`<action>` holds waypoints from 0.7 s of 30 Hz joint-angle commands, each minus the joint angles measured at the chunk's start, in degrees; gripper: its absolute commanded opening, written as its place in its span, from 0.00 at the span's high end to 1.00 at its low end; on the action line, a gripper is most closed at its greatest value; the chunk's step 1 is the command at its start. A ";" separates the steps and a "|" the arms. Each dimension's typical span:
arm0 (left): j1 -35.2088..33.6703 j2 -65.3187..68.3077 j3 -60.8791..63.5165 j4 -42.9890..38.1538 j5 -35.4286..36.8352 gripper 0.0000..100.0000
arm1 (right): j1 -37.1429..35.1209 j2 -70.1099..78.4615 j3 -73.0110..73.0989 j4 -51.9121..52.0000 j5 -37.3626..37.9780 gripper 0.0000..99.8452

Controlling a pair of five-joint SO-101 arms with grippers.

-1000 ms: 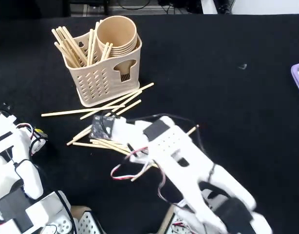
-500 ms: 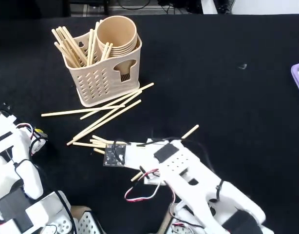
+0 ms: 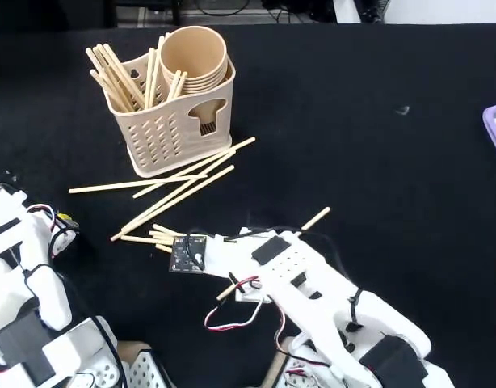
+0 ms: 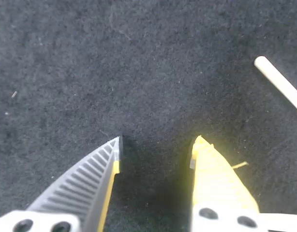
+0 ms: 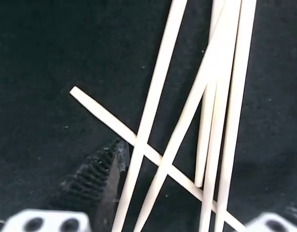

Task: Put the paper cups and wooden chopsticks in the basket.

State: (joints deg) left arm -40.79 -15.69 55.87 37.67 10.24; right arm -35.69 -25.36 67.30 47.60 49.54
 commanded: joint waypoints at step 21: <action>0.22 0.09 -1.71 -0.88 0.18 0.76 | 8.44 0.66 -2.24 -1.41 10.64 0.48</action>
State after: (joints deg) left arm -40.79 -15.69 55.87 37.67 10.24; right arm -28.04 -24.84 65.27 46.99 58.24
